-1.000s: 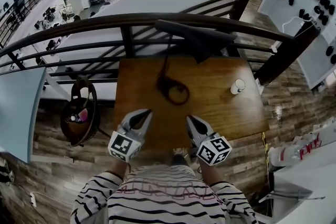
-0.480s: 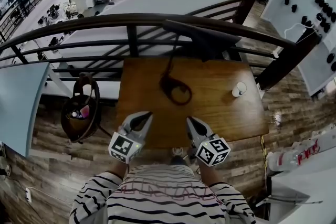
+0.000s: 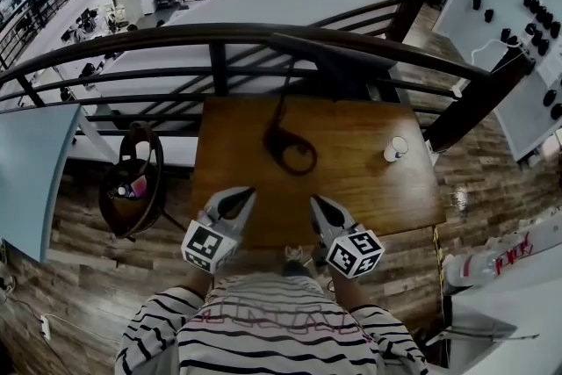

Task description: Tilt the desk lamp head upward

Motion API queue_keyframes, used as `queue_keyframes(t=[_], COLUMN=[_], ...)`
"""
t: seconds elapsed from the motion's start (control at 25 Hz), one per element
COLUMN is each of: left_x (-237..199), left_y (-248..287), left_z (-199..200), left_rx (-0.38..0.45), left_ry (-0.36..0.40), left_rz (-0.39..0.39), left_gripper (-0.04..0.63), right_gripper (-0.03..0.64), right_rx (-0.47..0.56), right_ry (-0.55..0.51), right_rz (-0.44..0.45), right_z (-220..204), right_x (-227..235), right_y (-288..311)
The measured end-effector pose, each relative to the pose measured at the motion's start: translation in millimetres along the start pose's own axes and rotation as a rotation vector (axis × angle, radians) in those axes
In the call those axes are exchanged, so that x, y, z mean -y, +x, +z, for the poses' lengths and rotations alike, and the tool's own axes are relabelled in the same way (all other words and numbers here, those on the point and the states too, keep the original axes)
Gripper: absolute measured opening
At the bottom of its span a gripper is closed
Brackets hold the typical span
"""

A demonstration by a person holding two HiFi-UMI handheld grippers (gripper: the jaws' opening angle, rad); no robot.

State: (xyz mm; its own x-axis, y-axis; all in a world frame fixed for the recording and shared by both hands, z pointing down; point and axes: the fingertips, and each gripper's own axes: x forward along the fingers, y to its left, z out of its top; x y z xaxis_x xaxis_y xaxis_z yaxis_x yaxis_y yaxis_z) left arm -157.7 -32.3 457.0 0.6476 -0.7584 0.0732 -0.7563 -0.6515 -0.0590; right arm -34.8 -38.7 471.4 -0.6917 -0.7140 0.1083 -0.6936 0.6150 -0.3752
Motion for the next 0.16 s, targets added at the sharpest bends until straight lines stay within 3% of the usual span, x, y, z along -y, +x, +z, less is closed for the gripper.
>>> queue_keyframes(t=[0.16], left_x=[0.5], left_y=[-4.8], left_z=[-0.9], left_rx=[0.003], left_ry=[-0.006], left_rz=[0.005], left_gripper=[0.003], right_gripper=[0.000], right_rx=[0.001], right_ry=[-0.005], right_rz=[0.008], right_z=[-3.0], right_x=[-6.3], right_y=[0.8])
